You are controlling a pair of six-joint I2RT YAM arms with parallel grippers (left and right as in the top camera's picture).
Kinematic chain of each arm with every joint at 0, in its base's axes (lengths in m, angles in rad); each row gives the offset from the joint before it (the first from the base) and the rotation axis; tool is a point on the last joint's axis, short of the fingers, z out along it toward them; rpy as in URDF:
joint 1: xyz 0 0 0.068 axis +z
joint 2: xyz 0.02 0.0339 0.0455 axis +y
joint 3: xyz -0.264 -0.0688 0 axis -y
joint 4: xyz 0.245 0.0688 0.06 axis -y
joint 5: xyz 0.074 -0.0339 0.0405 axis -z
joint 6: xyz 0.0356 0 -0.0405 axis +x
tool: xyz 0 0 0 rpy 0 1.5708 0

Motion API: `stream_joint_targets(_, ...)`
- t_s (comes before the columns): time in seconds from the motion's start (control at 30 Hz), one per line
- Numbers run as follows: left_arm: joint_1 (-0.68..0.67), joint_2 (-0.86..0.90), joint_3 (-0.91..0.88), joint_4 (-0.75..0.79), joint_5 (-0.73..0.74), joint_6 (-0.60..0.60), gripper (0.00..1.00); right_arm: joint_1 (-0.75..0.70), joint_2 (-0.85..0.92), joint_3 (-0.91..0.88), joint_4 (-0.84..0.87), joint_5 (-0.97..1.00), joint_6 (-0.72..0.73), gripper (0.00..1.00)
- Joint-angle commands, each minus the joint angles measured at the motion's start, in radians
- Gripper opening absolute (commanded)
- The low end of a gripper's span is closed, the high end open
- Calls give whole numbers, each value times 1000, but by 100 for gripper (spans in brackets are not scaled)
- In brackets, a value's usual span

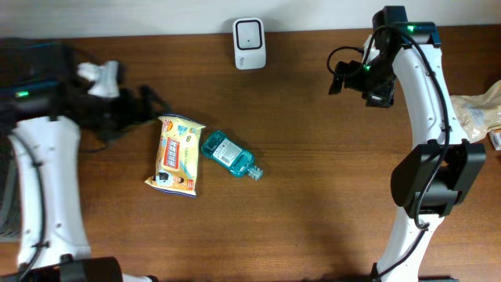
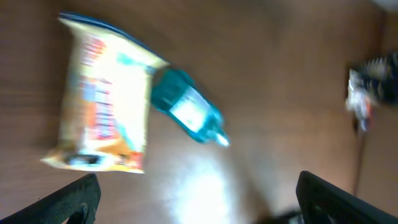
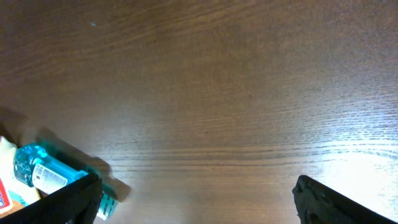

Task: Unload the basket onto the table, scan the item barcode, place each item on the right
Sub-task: 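Reach the left gripper to the bottle and grasp it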

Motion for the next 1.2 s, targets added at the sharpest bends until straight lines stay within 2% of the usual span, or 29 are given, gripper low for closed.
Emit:
stream_joint_targets(0.0, -141, -11, -113, 50, 31, -4, 99, -1, -9, 11, 8, 13, -9, 98)
stream_joint_targets(0.07, -204, -11, -205, 108, -32, -122, 99, -1, -9, 11, 8, 14, -10, 98)
stream_joint_targets(0.17, -299, -11, -376, 254, -58, -318, 79, -1, -9, 11, 9, 13, -9, 98)
stream_joint_targets(0.23, -348, -11, -446, 347, -62, -406, 80, -1, -8, 11, 9, 13, -9, 98)
stream_joint_targets(0.33, -446, -11, -526, 475, -261, -573, 82, -1, -8, 11, 11, 13, -9, 98)
stream_joint_targets(0.4, -501, -11, -548, 526, -406, -628, 80, -1, -8, 11, 11, 13, -9, 99)
stream_joint_targets(0.43, -535, -10, -556, 557, -472, -649, 76, -1, -8, 11, 11, 13, -9, 98)
stream_joint_targets(0.53, -606, -10, -561, 634, -642, -616, 78, -1, -8, 9, 12, 13, -9, 98)
stream_joint_targets(0.6, -642, -11, -560, 687, -776, -447, 93, -1, -8, 5, 12, 13, -10, 98)
stream_joint_targets(0.63, -651, -11, -560, 709, -818, -355, 97, -1, -7, 5, 12, 14, -10, 98)
stream_joint_targets(0.67, -655, -11, -560, 732, -846, -261, 97, -1, -7, 3, 12, 14, -10, 98)
stream_joint_targets(0.77, -645, -11, -560, 821, -856, 123, 98, -1, -7, 3, 15, 13, -10, 99)
stream_joint_targets(0.8, -642, -11, -560, 834, -849, 185, 98, -1, -7, 3, 16, 13, -10, 98)
stream_joint_targets(0.87, -636, -11, -560, 832, -707, 381, 99, -1, -7, 3, 16, 14, -10, 98)
stream_joint_targets(1.0, -637, -11, -560, 769, -473, 626, 98, -1, -7, 3, 15, 14, -10, 98)
stream_joint_targets(1.03, -639, -11, -560, 735, -384, 716, 99, -1, -7, 3, 16, 14, -10, 98)
stream_joint_targets(1.07, -641, -11, -560, 672, -263, 872, 100, -1, -7, 3, 16, 14, -10, 98)
stream_joint_targets(1.1, -641, -11, -560, 646, -216, 944, 100, -1, -7, 3, 16, 14, -10, 98)
stream_joint_targets(1.17, -641, -11, -560, 628, -192, 978, 100, -1, -7, 3, 15, 14, -10, 98)
